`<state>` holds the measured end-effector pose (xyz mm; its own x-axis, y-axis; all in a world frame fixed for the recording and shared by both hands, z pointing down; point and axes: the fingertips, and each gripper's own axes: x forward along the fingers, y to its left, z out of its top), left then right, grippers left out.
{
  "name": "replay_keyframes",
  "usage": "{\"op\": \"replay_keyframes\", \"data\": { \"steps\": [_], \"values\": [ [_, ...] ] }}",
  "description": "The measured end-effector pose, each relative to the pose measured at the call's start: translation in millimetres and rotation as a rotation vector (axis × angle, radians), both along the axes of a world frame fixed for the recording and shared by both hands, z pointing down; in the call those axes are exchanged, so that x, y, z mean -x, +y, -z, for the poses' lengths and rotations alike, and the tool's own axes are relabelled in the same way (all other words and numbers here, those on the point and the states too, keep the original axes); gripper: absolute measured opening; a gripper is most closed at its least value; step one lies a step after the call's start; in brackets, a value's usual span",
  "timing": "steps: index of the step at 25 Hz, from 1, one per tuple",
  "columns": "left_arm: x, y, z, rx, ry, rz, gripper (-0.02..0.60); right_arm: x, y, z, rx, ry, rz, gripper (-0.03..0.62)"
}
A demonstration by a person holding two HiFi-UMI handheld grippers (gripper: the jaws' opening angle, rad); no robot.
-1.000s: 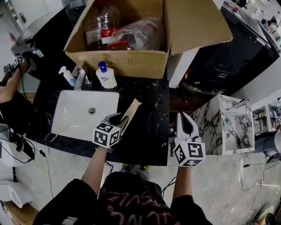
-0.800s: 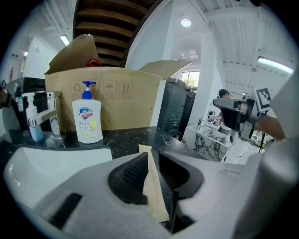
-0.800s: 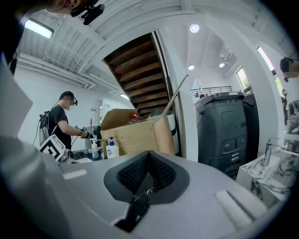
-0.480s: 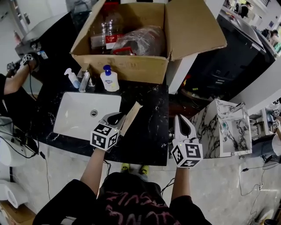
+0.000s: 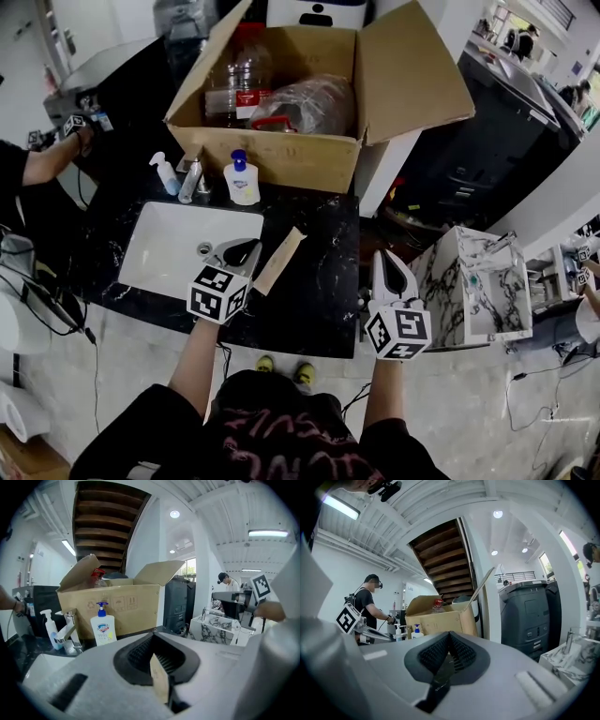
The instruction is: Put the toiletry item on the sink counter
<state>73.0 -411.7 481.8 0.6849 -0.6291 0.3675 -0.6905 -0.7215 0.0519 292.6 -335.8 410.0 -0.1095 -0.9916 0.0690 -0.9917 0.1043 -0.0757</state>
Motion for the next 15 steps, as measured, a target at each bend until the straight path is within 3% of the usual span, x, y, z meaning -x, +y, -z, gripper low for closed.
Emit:
{"op": "replay_keyframes", "data": {
  "steps": [15],
  "values": [
    [16.4,1.2,84.4,-0.177,0.067,0.039,-0.006,3.9,7.5,9.4,-0.015,0.010,0.006,0.011]
  ]
}}
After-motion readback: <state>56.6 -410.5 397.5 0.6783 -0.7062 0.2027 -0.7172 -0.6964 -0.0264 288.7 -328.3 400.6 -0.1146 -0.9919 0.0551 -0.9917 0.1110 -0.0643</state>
